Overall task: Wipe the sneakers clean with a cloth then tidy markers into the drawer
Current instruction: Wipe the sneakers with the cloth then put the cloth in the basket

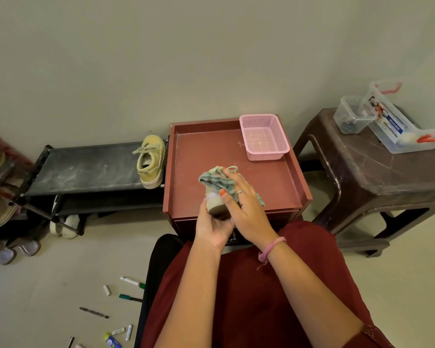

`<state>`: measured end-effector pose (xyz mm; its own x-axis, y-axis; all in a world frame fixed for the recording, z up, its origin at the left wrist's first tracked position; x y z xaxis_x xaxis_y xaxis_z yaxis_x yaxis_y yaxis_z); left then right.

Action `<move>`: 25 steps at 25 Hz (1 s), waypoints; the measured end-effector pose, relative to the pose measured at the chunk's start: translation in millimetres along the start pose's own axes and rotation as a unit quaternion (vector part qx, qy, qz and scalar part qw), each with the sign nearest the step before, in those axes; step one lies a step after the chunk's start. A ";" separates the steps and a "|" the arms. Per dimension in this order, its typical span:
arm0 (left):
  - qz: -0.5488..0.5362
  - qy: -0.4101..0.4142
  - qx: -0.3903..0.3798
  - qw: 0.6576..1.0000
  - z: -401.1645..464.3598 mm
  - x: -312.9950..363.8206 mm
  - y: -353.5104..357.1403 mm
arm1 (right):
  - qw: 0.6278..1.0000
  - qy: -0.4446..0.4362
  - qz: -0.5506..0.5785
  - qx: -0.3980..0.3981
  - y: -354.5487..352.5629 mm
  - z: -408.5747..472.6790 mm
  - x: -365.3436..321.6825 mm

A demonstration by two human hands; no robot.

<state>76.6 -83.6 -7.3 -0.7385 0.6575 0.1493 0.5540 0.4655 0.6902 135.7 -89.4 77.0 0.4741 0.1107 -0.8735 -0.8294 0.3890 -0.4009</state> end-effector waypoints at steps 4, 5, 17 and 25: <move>-0.014 -0.038 0.050 0.998 -6.3 0.6 -7.9 | 0.975 0.142 0.172 0.010 5.5 12.5 21.1; -0.024 -0.054 0.067 0.996 -7.5 -0.4 -13.1 | 0.961 0.194 0.195 0.002 6.7 12.9 27.4; -0.030 -0.069 0.080 0.994 -10.3 9.8 -8.9 | 0.993 0.097 0.042 -0.057 30.1 28.8 -1.0; 0.021 0.018 0.088 0.996 1.7 11.3 -11.9 | 0.980 -0.051 -0.191 -0.038 35.0 14.8 -26.3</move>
<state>62.3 -80.8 -15.0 -0.7247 0.6583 0.2036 0.6412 0.5362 0.5489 98.6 -65.1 90.0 0.7780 0.0622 -0.6252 -0.6034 0.3514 -0.7159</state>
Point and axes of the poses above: each hand's wrist, its own z-axis towards the middle knuckle, its own y-axis out of the palm, x = y × z, the point moved 9 cm from there along z, towards the middle knuckle, and after that the axes turned 11 degrees about x, right-handed, at the moved point
